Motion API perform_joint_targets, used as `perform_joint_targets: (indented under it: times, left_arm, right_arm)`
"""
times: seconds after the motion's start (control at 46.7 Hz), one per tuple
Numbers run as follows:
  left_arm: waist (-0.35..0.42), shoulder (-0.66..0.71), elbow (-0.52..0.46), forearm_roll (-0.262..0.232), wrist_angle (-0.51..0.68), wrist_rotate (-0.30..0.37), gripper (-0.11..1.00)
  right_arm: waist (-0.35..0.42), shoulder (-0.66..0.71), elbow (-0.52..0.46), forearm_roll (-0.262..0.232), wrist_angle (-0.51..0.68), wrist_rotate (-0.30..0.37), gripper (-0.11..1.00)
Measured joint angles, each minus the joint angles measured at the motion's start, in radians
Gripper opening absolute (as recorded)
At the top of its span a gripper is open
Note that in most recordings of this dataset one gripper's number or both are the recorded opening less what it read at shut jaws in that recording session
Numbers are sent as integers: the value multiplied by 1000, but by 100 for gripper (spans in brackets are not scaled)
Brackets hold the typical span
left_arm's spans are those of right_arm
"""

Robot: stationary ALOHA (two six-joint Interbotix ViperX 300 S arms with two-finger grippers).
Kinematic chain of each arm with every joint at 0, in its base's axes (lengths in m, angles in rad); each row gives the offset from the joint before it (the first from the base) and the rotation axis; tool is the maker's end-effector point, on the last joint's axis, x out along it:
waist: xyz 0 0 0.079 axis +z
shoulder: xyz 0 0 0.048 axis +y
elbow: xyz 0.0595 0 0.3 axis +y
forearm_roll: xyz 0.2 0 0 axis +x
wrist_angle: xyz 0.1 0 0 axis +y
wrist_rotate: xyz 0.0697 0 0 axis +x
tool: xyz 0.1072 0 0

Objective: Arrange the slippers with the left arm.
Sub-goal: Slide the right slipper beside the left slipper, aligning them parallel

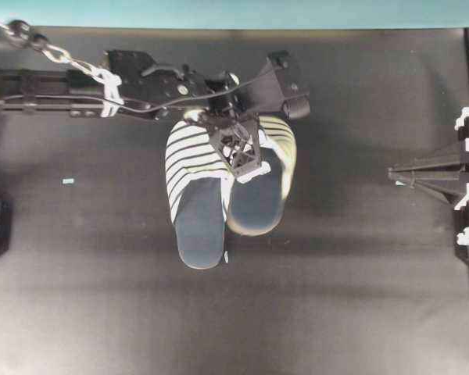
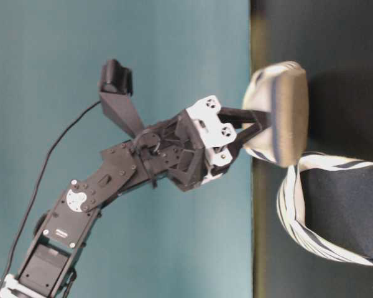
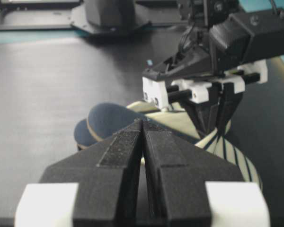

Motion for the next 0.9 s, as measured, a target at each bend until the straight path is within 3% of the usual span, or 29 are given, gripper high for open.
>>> perform_joint_targets:
  times: [0.235,0.899]
  left_arm:
    - [-21,12,5,2,2,-89,1]
    - [-61,23,44,2,-15,-92,1]
  right_arm:
    - [0,0,3,0,0,2,0]
    - [0,0,6,0,-2,0,0]
